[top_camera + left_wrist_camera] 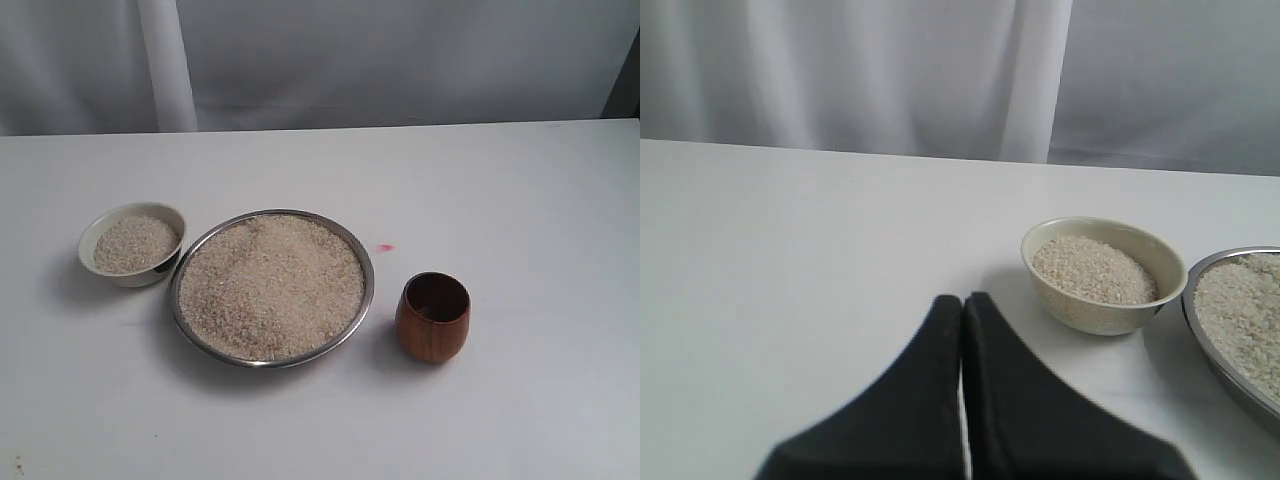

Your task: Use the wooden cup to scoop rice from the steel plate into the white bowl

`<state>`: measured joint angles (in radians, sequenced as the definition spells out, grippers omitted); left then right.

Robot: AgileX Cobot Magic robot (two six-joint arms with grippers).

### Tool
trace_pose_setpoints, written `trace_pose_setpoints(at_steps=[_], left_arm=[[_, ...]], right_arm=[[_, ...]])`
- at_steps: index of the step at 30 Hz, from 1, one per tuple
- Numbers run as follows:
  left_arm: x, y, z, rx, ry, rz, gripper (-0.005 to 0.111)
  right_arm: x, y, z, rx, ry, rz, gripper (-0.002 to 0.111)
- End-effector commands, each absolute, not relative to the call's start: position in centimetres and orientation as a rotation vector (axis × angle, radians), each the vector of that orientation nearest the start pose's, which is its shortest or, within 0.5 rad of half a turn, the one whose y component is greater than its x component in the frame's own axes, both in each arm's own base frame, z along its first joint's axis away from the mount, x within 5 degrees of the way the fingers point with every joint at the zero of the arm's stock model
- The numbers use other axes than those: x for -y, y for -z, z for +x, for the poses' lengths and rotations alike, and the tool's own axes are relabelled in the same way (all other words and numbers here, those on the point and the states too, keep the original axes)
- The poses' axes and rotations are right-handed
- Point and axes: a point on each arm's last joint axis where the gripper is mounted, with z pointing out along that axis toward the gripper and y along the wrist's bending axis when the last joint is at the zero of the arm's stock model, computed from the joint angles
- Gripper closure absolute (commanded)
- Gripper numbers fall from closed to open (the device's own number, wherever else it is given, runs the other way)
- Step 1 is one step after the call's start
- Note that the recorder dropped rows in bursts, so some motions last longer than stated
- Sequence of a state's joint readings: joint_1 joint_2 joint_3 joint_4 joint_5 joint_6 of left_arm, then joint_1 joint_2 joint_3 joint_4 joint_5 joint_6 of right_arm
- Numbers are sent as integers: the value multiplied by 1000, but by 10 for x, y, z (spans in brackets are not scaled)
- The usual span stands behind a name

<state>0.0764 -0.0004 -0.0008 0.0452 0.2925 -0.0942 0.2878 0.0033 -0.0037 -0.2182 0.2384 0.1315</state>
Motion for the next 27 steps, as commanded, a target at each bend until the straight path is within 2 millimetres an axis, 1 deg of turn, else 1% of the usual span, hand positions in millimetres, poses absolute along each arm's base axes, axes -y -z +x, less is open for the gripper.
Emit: trace_pose_setpoints(at_steps=[1,4,7,11,14,16,20,23,24,27], left_arm=[[-5,-187,54,-1764,-23,-118,107],[-5,-187,54,-1764,-23,-118,107],[-5,-187,54,-1764,-23,-118,107],[-5,-187,54,-1764,-23,-118,107],[-5,-187,54,-1764,-23,-118,107],[-5,-187,54,-1764,-23,-118,107],[-5,-187,54,-1764,-23,-118,107],[-5,-187,54,-1764,-23,-118,107],[-5,-187,54,-1764,-23,-118,107],[-5,-187,54,-1764,-23,-118,107]], right_arm=[[-11,-192,54,-1694,-111,-266,108],[-11,-192,54,-1695,-113,-265,108],[-12,-193,54,-1703,-159,-232,108],[-13,-216,56,-1687,-176,-219,108],[-16,-238,65,-1698,-176,-222,108],[-19,-253,75,-1717,-176,-228,108],[-26,-271,99,-1767,-166,-248,108],[-36,-285,125,-1686,-162,-298,108],[-40,-287,133,-1652,-177,-302,108],[-50,-283,151,-1617,-213,-326,108]])
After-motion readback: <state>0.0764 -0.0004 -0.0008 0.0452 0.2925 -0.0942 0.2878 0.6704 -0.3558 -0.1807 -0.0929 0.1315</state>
